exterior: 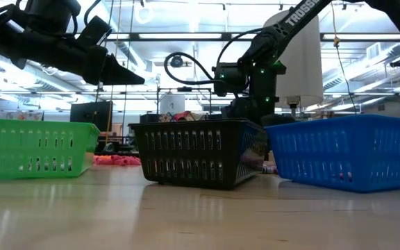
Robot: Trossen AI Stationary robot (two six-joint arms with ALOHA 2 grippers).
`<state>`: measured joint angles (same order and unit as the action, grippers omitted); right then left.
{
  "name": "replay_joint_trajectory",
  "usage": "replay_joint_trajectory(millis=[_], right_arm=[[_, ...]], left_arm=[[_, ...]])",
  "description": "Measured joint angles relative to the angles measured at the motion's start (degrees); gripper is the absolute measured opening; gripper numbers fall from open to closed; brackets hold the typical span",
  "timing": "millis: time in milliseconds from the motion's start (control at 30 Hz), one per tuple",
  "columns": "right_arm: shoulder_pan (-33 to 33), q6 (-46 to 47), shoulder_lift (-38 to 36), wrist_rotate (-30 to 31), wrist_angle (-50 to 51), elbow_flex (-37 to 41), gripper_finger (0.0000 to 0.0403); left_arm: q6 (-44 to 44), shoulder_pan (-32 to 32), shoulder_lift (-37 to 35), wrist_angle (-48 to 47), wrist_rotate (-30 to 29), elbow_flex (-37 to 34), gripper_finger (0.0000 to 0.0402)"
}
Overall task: Sort crayons
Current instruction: Put the pink crayon into the left blue bin
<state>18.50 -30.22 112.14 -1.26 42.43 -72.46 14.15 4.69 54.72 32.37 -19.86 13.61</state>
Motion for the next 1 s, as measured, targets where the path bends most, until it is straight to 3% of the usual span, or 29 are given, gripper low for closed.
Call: replay_joint_trajectory(millis=[233,433,667,900,1000], right_arm=[[0.1,1.4,0.0,-0.6,0.2,0.0,0.0019],[-0.9,5.9,-2.4,2.9,1.1,0.5,0.0028],[-5.5,13.7,-10.7,2.7,3.7,0.4,0.0035],[-13.4,25.1,-19.7,-8.2,5.0,0.3,0.0035],[-17.8,30.8,-21.3,-8.9,4.0,1.2,0.0036]], left_arm=[[0.0,0.0,0.0,0.0,0.0,0.0,0.0187],[0.0,0.0,0.0,0.0,0.0,0.0,0.0187],[0.0,0.0,0.0,0.0,0.0,0.0,0.0187],[-0.1,0.0,0.0,0.0,0.0,0.0,0.0187],[-0.6,0.0,0.0,0.0,0.0,0.0,0.0187]])
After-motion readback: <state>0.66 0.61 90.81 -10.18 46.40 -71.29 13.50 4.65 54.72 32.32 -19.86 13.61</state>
